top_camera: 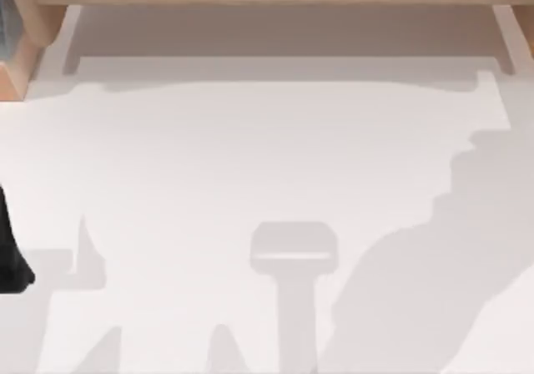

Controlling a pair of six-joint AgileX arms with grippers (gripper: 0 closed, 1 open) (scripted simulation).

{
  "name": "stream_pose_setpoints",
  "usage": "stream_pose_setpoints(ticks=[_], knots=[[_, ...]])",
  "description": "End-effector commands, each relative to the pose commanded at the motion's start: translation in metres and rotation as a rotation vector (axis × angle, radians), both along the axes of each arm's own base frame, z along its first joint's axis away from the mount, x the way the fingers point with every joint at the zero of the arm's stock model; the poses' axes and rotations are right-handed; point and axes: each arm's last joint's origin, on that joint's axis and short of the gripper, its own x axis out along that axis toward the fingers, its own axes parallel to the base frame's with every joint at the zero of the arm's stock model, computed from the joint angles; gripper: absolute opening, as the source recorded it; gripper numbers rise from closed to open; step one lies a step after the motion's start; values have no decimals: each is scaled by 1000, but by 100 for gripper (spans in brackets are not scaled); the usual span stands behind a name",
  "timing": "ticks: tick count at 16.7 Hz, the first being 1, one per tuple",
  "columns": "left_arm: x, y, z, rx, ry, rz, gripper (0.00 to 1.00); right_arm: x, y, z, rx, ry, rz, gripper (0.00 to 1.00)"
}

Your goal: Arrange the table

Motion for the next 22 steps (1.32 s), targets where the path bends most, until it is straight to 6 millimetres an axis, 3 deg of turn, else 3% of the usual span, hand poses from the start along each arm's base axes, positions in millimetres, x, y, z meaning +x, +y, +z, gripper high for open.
stream_pose_setpoints(ticks=[5, 9, 14, 18, 22], knots=[[0, 0, 0, 0, 0, 0, 100, -70, -32, -23, -40, 64, 9, 0], [0, 0, 0, 0, 0, 0, 100, -128, -49, -65, -4, 165, -7, 0], [0, 0, 0, 0, 0, 0, 100, -187, -51, -118, 91, 280, -31, 0], [0, 0, 0, 0, 0, 0, 100, -210, -47, -140, 145, 327, -44, 0], [0, 0, 0, 0, 0, 0, 100, -212, -47, -141, 149, 330, -45, 0]])
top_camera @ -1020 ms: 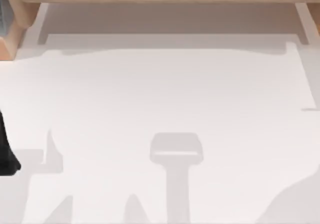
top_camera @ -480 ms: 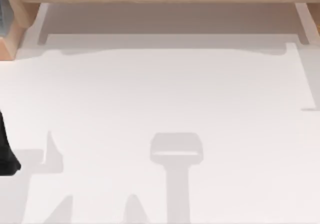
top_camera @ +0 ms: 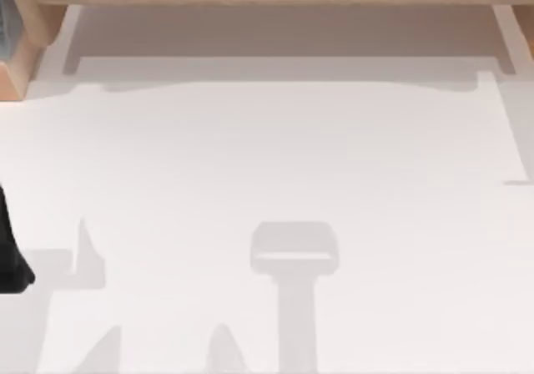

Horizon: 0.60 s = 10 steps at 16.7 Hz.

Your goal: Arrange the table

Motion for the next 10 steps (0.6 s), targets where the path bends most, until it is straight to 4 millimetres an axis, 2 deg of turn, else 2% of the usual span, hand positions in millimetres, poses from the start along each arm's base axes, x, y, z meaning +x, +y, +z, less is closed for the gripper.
stream_pose_setpoints(ticks=[10], knots=[[0, 0, 0, 0, 0, 0, 100, 3, -2, 10, -37, -28, 2, 0]])
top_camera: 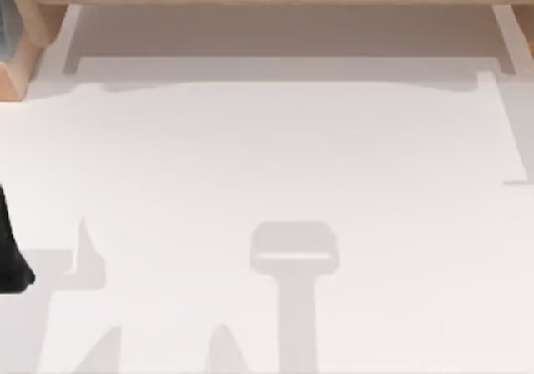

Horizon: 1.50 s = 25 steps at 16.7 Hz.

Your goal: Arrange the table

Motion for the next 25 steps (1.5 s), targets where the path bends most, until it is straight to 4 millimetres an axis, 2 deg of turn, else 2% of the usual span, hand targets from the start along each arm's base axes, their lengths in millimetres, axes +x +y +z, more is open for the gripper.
stream_pose_setpoints(ticks=[8, 13, 18, 23, 25], knots=[[0, 0, 0, 0, 0, 0, 100, 3, -4, 14, -60, -43, 0, 0], [0, 0, 0, 0, 0, 0, 100, 3, -5, 16, -71, -52, 0, 0], [0, 0, 0, 0, 0, 0, 100, 2, -4, 4, -41, -30, -1, 0], [0, 0, 0, 0, 0, 0, 100, -2, 2, -20, 37, 28, -2, 0], [0, 0, 0, 0, 0, 0, 100, -2, 2, -20, 37, 28, -2, 0]])
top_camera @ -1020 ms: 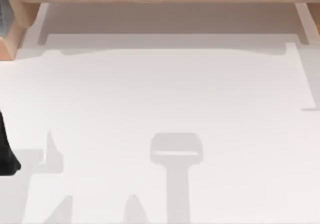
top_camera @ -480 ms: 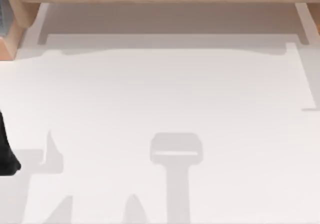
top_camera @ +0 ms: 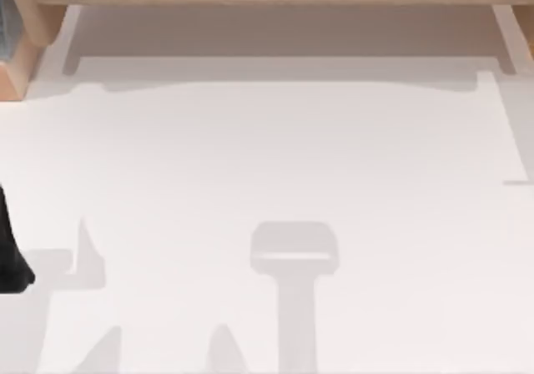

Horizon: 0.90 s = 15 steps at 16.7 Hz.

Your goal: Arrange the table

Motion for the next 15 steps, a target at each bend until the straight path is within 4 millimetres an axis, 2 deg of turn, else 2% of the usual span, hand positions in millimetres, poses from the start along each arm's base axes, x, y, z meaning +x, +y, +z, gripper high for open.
stream_pose_setpoints(ticks=[2, 15], knots=[[0, 0, 0, 0, 0, 0, 100, 0, 0, 0, 0, 0, 0, 0], [0, 0, 0, 0, 0, 0, 100, 0, 0, 0, 0, 0, 0, 98]])
